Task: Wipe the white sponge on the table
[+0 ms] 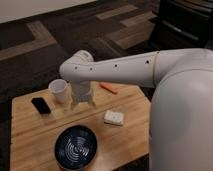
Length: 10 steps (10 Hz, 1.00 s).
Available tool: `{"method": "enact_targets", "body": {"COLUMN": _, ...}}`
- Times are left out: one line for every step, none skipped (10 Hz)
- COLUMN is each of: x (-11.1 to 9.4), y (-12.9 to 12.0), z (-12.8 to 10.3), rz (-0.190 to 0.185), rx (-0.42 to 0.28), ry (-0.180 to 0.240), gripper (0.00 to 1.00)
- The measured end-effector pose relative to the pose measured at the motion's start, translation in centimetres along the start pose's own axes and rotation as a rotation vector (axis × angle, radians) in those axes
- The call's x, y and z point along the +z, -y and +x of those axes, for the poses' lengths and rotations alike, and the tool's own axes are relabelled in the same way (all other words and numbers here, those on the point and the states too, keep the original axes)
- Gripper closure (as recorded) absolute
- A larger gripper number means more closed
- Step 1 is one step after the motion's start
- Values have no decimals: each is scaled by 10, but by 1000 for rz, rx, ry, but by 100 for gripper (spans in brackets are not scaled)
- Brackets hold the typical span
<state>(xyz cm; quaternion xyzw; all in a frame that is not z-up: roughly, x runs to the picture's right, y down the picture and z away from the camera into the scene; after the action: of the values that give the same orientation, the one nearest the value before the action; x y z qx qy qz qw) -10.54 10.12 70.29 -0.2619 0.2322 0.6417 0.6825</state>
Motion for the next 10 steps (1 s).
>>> {"method": "enact_targets", "body": {"x": 0, "y": 0, "z": 0, "rz": 0, "rx": 0, "ry": 0, "gripper": 35}}
{"method": "enact_targets", "body": {"x": 0, "y": 0, "z": 0, "rz": 0, "rx": 0, "ry": 0, "gripper": 35}}
{"method": "enact_targets", "body": {"x": 0, "y": 0, "z": 0, "rz": 0, "rx": 0, "ry": 0, "gripper": 35}}
{"method": "enact_targets", "body": {"x": 0, "y": 0, "z": 0, "rz": 0, "rx": 0, "ry": 0, "gripper": 35}}
{"method": "enact_targets", "body": {"x": 0, "y": 0, "z": 0, "rz": 3, "rx": -3, "ry": 0, "gripper": 35}}
{"method": "enact_targets", "body": {"x": 1, "y": 3, "z": 1, "rz": 18, "rx": -9, "ry": 2, "gripper": 35}}
{"method": "enact_targets", "body": {"x": 3, "y": 11, "z": 2, "rz": 40, "rx": -1, "ry": 4, "gripper": 35}}
{"method": "enact_targets", "body": {"x": 5, "y": 22, "z": 1, "rz": 59, "rx": 20, "ry": 9, "gripper": 35}}
{"method": "enact_targets", "body": {"x": 7, "y": 32, "z": 1, "rz": 69, "rx": 41, "ry": 10, "gripper": 35}}
{"method": "enact_targets", "body": {"x": 13, "y": 53, "z": -2, "rz": 69, "rx": 80, "ry": 16, "gripper": 35}}
